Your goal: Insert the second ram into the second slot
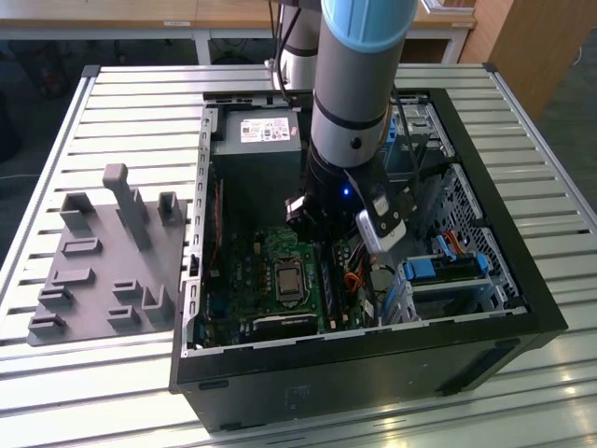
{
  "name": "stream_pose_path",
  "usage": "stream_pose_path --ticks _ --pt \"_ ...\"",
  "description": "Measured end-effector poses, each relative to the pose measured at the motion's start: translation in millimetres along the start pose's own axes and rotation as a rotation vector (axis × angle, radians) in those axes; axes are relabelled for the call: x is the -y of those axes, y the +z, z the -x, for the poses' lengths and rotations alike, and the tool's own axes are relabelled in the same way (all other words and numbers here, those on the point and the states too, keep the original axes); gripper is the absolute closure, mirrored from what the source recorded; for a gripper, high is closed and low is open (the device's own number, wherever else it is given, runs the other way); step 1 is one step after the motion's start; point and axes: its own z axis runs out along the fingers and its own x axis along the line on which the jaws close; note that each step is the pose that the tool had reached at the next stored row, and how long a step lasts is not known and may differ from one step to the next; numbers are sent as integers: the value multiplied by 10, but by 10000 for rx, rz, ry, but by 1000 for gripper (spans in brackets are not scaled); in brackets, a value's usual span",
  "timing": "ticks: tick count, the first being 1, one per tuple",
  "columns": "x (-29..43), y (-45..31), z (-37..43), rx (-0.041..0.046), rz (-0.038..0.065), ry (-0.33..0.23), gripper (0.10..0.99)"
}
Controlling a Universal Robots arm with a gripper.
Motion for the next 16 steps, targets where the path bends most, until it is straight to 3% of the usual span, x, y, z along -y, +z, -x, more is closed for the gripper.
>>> stream_pose_path --ticks 16 --pt "2 83 14 0 1 0 957"
